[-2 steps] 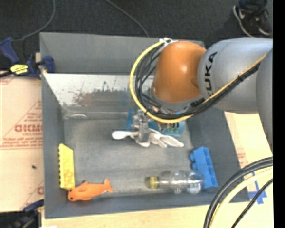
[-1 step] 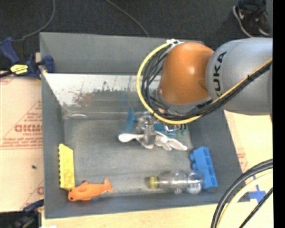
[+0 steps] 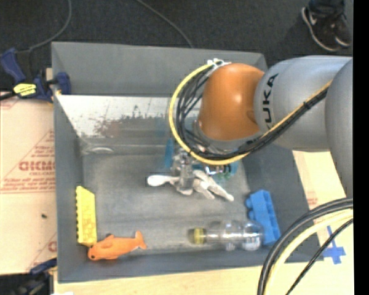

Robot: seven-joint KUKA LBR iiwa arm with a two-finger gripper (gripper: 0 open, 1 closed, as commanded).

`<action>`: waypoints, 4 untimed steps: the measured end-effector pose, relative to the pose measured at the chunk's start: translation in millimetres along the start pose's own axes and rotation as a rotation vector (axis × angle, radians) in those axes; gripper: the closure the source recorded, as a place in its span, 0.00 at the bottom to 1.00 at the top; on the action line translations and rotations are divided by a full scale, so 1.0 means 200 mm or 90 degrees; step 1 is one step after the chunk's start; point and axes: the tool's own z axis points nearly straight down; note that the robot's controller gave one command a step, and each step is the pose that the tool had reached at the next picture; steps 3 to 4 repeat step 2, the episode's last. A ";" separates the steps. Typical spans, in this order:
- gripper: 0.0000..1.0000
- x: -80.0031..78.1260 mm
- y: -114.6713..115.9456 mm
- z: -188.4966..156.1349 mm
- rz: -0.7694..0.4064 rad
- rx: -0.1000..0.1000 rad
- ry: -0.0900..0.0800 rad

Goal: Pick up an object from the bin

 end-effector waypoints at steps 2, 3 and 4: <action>1.00 0.01 -0.04 0.02 0.067 0.001 0.004; 1.00 0.01 -0.04 0.02 0.067 0.001 0.004; 1.00 0.01 -0.04 0.02 0.067 0.001 0.004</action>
Offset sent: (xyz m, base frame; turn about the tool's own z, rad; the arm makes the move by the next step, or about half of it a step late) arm 0.0000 0.0000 0.0000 0.0000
